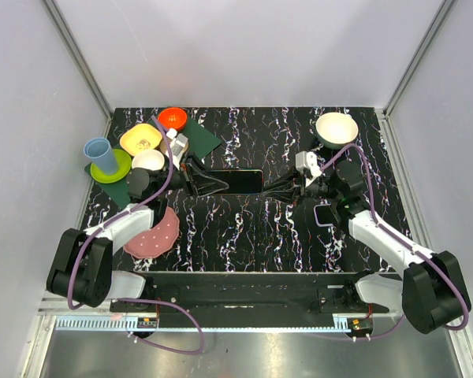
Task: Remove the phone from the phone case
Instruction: Remove the phone case from the phone.
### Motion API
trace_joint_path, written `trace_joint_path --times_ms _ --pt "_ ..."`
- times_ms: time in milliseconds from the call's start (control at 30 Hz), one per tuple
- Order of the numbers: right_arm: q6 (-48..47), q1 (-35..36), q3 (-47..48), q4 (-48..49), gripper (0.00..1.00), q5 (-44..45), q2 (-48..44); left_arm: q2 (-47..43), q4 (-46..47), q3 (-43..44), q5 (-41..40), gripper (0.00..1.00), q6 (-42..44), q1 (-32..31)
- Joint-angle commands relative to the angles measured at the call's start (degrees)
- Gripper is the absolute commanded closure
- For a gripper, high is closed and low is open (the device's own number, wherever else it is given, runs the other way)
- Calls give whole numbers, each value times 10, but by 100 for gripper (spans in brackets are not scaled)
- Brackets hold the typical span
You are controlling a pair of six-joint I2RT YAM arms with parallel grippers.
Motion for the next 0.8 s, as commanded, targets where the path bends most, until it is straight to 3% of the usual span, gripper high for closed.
trace_joint_path --times_ms 0,767 --pt "-50 14 1 1 100 48 -6 1 118 31 2 100 -27 -30" --pt "-124 14 -4 -31 100 97 -20 6 119 31 3 100 -30 -34"
